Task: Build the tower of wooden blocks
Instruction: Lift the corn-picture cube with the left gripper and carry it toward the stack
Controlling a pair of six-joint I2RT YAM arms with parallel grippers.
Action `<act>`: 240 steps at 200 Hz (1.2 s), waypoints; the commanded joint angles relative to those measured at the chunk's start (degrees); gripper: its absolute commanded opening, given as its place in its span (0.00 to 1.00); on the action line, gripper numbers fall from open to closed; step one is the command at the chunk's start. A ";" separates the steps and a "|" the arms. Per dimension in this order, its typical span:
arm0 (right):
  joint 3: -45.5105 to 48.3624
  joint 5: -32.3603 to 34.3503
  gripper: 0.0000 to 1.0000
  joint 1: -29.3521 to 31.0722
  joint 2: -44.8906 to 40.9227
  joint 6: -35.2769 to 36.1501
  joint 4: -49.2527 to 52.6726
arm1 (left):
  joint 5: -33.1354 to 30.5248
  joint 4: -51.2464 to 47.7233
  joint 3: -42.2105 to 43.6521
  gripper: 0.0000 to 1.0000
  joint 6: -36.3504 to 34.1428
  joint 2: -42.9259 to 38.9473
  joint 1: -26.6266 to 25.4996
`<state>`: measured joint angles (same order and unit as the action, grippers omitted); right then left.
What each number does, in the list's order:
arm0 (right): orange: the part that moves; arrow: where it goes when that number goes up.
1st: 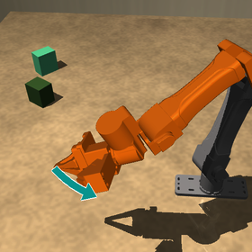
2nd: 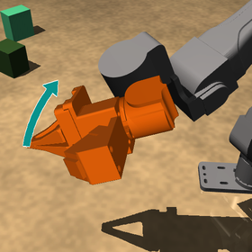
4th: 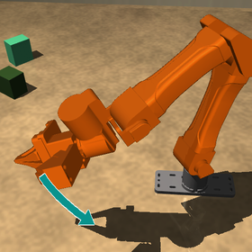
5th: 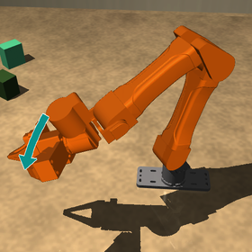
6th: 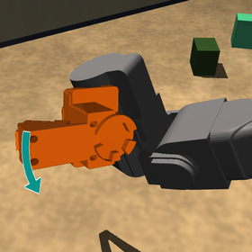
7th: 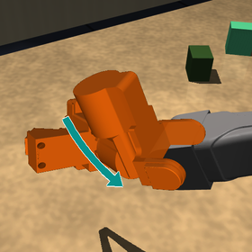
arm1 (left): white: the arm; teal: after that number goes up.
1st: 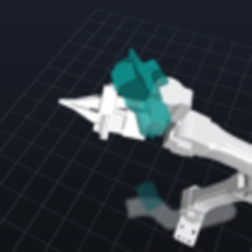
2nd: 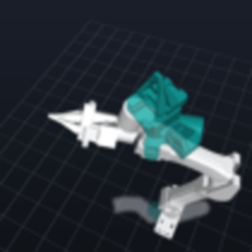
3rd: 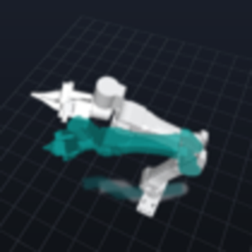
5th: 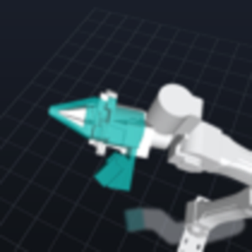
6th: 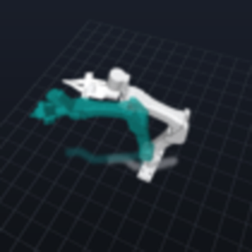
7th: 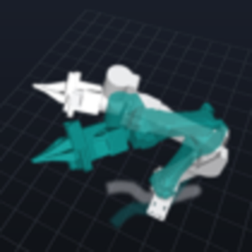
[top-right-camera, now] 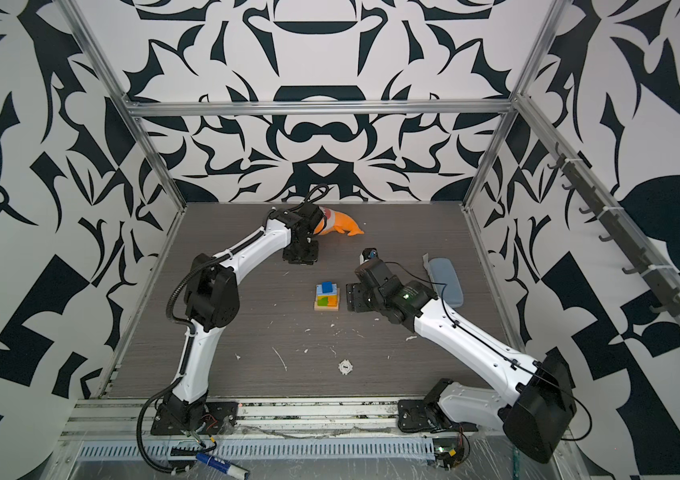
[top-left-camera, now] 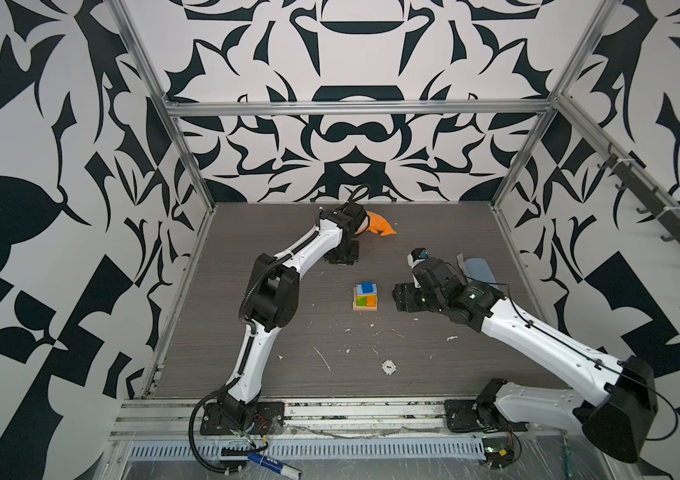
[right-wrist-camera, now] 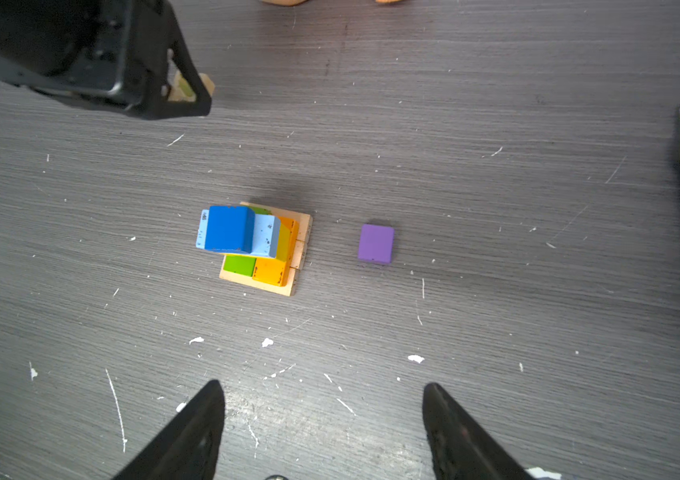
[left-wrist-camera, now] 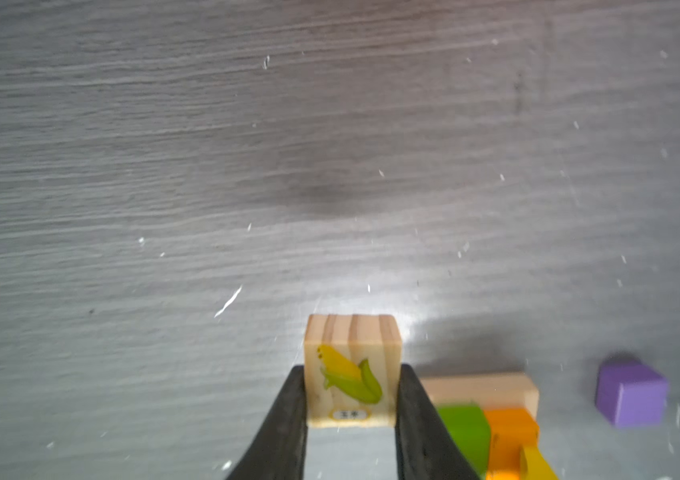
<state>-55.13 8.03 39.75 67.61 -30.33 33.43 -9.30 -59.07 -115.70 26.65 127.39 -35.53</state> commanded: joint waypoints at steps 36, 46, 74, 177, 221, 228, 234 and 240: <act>-2.26 0.75 0.79 -1.03 -0.08 1.53 1.03 | -1.06 -5.12 3.26 0.27 -2.72 -7.74 -0.94; -2.34 0.67 0.79 -1.14 0.05 1.50 1.11 | -1.11 -6.42 2.78 0.27 -1.66 -8.18 -1.14; -2.67 0.74 0.79 -1.14 0.40 -0.04 1.89 | -1.84 -9.92 1.23 0.28 3.28 -8.99 -2.62; -2.62 0.08 0.78 -1.37 -1.03 -5.76 4.51 | -0.73 -10.63 -0.25 0.31 20.23 -9.00 -9.00; -0.32 -0.29 0.78 -1.46 -4.56 -5.91 4.46 | -0.68 -10.34 -0.62 0.31 24.39 -9.68 -10.61; 0.21 -0.31 0.78 -1.51 -4.96 -5.92 4.06 | -0.46 -9.92 -0.05 0.31 25.09 -10.11 -10.77; 0.65 -0.34 0.78 -1.47 -5.29 -5.95 3.70 | -0.44 -9.58 0.35 0.31 25.76 -10.47 -10.82; 1.01 -0.36 0.78 -1.49 -5.46 -6.06 3.40 | -0.30 -8.96 1.00 0.31 26.27 -10.93 -10.88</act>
<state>-55.44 7.68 38.57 64.05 -35.44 37.50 -10.02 -67.02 -115.04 48.38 119.87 -46.02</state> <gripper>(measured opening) 0.782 0.336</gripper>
